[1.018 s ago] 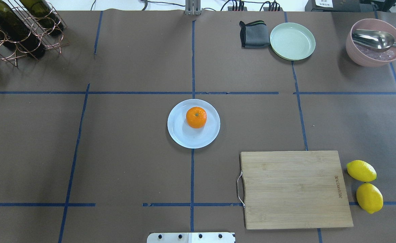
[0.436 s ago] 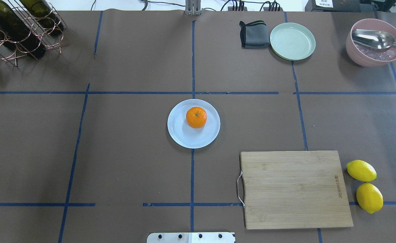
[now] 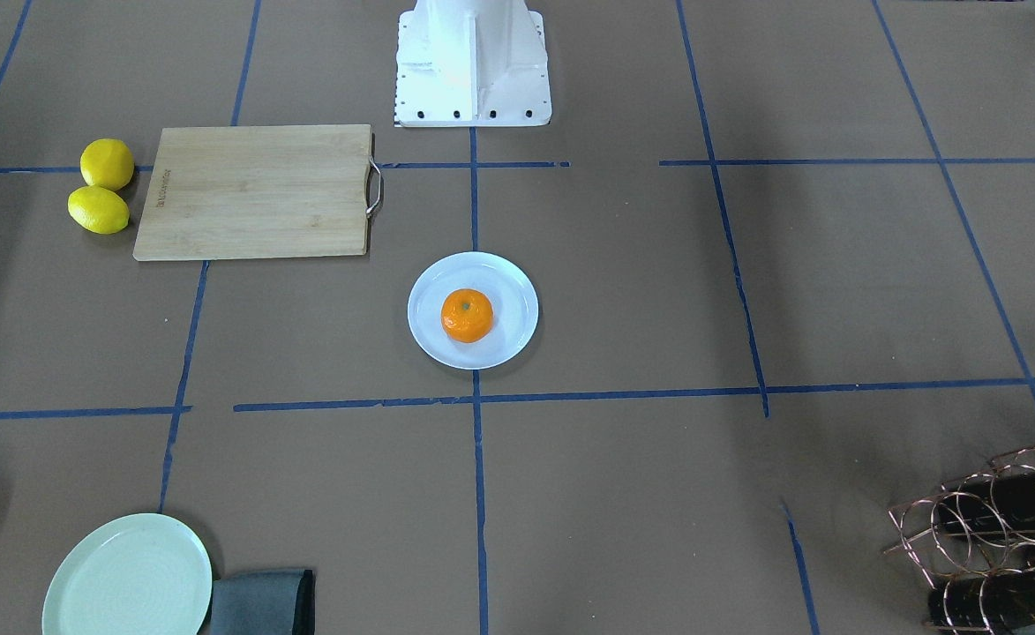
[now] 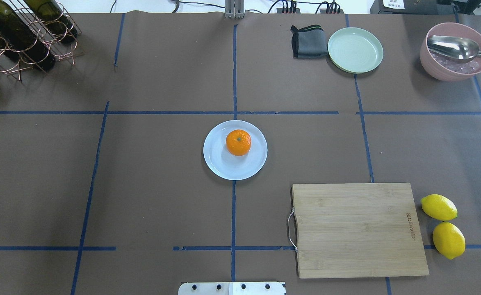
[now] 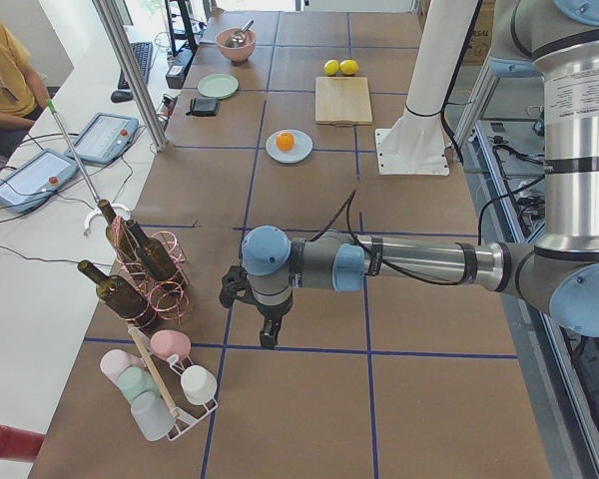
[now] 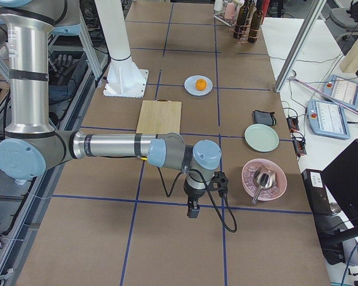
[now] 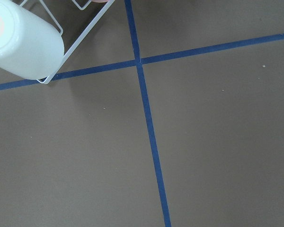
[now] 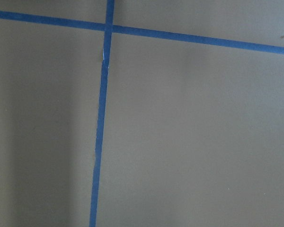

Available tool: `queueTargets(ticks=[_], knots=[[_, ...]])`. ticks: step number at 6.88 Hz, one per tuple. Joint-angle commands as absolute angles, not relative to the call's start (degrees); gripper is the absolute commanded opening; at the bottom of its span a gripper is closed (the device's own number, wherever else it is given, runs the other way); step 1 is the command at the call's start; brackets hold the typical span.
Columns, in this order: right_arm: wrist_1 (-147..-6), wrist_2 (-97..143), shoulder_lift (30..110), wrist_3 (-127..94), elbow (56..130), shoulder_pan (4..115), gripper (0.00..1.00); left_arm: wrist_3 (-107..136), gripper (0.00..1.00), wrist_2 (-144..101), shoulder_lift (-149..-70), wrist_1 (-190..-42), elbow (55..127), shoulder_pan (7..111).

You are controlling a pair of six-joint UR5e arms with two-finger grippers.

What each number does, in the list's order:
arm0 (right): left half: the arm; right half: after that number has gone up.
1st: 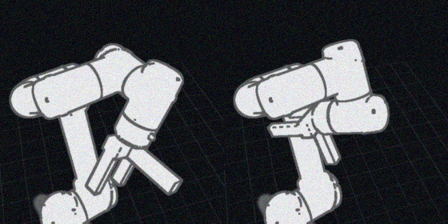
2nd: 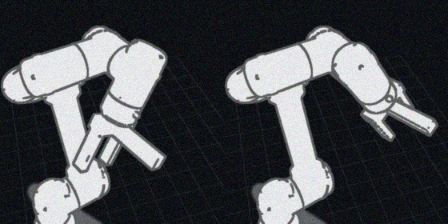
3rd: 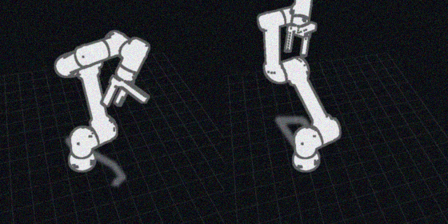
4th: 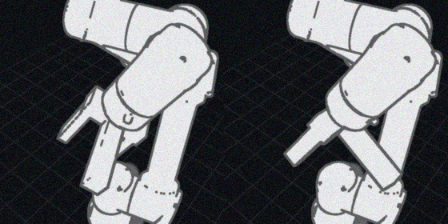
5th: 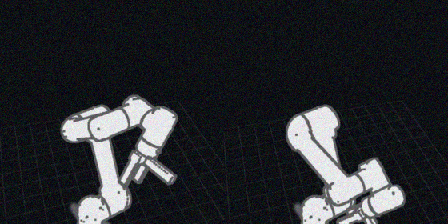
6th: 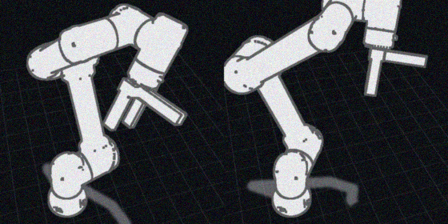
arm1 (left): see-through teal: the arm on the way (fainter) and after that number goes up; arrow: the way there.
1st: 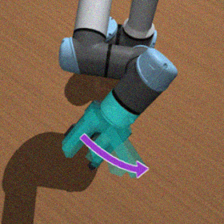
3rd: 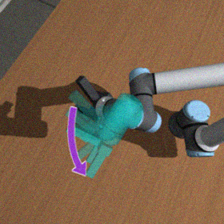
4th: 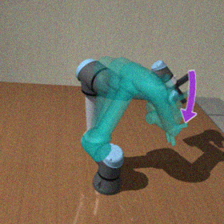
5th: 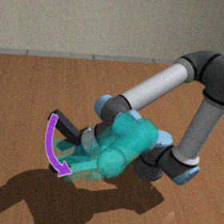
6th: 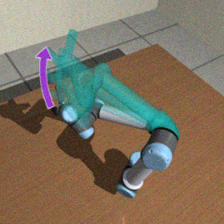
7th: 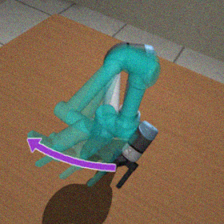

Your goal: Pick orange to plate

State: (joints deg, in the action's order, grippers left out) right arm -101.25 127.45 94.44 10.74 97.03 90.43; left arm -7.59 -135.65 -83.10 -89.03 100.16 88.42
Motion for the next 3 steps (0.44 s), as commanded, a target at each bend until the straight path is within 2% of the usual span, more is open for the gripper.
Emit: queueTargets(ticks=[1,3], knots=[[-101.25,127.62,95.35,10.81,97.29,90.44,1.0,-7.38,1.0,-135.7,-83.06,-88.95,99.85,88.42],[-101.25,127.53,95.62,10.9,97.47,90.44,1.0,-7.3,1.0,-135.7,-83.06,-88.95,99.67,88.42]])
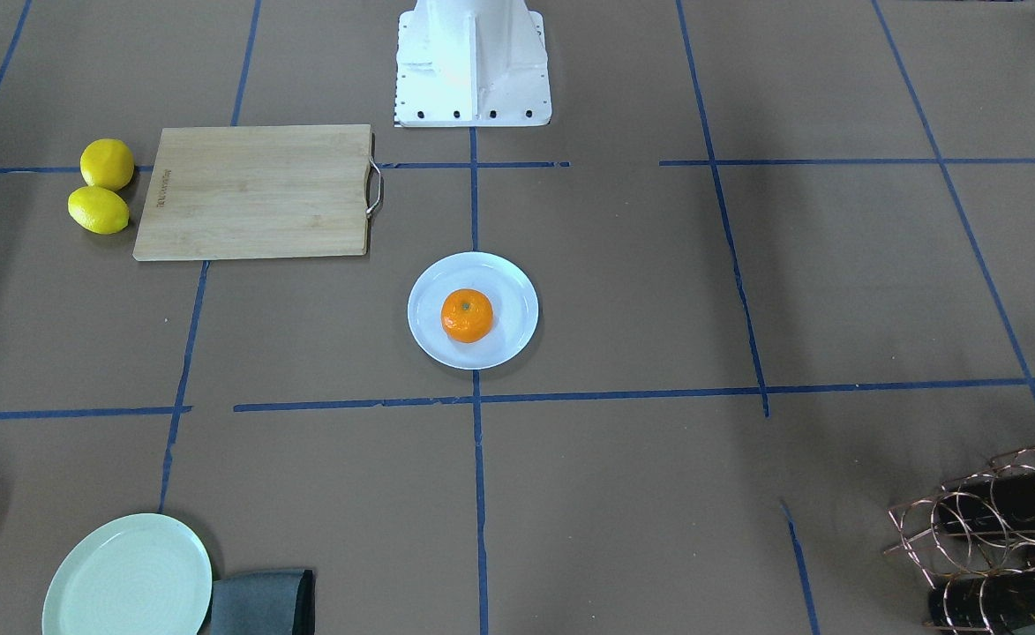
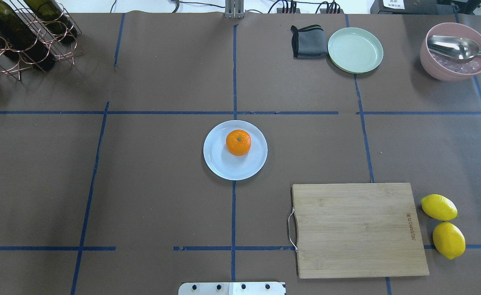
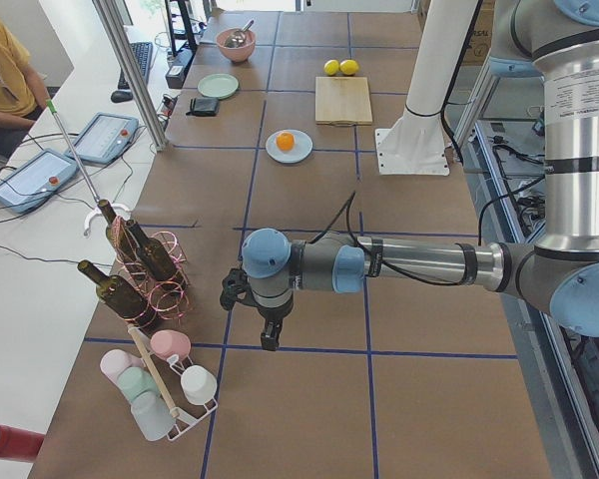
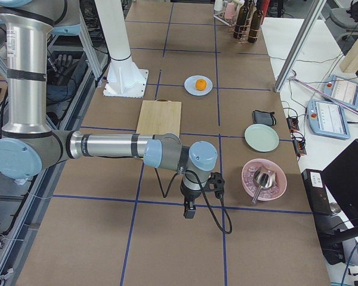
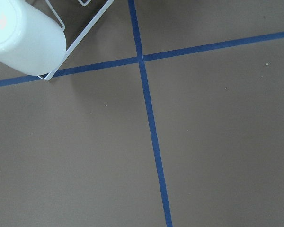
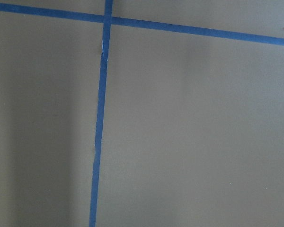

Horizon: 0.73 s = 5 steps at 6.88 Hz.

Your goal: Pick orange to plate

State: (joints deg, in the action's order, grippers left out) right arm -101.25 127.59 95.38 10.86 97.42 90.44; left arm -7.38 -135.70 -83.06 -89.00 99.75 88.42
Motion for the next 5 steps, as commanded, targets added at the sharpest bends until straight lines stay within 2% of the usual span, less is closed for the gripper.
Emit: queueTargets(ticks=[1,5], knots=[[-101.16,127.62,95.97,10.99,97.64,90.44,1.0,-7.29,1.0,-135.62,-83.06,-88.95,99.41,88.42],[-101.16,127.62,96.59,11.16,97.65,90.44,1.0,-7.29,1.0,-135.62,-81.74,-88.95,100.11,88.68]])
